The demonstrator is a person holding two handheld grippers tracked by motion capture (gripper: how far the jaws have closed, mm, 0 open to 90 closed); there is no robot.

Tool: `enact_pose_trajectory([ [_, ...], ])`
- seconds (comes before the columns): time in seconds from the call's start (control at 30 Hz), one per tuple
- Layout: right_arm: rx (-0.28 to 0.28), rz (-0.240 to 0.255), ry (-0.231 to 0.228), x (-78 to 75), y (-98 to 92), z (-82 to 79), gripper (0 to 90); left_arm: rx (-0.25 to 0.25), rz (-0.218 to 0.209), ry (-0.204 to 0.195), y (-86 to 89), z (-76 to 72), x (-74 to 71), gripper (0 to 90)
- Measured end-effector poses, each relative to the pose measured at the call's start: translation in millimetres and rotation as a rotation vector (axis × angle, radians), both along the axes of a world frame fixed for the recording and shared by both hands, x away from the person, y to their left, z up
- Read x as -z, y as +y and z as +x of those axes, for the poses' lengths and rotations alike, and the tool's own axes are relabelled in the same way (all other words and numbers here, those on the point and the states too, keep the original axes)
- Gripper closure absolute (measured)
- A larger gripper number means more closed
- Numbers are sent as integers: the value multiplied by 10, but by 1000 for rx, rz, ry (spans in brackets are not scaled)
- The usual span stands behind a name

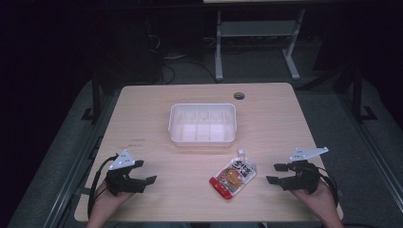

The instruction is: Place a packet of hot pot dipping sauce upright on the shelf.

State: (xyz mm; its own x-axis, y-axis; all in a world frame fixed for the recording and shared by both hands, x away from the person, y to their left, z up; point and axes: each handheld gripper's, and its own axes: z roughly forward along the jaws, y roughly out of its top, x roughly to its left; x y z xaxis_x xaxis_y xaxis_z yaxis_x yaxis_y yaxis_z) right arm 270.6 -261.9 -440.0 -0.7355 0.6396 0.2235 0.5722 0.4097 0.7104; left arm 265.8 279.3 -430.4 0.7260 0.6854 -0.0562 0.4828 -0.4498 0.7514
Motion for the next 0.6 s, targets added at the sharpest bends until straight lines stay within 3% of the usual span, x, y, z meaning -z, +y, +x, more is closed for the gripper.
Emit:
enact_pose_trajectory([
  [0.6, -8, 3, -3, -18, 79, 14, 356, 58, 9, -11, -217, -33, -19, 222],
])
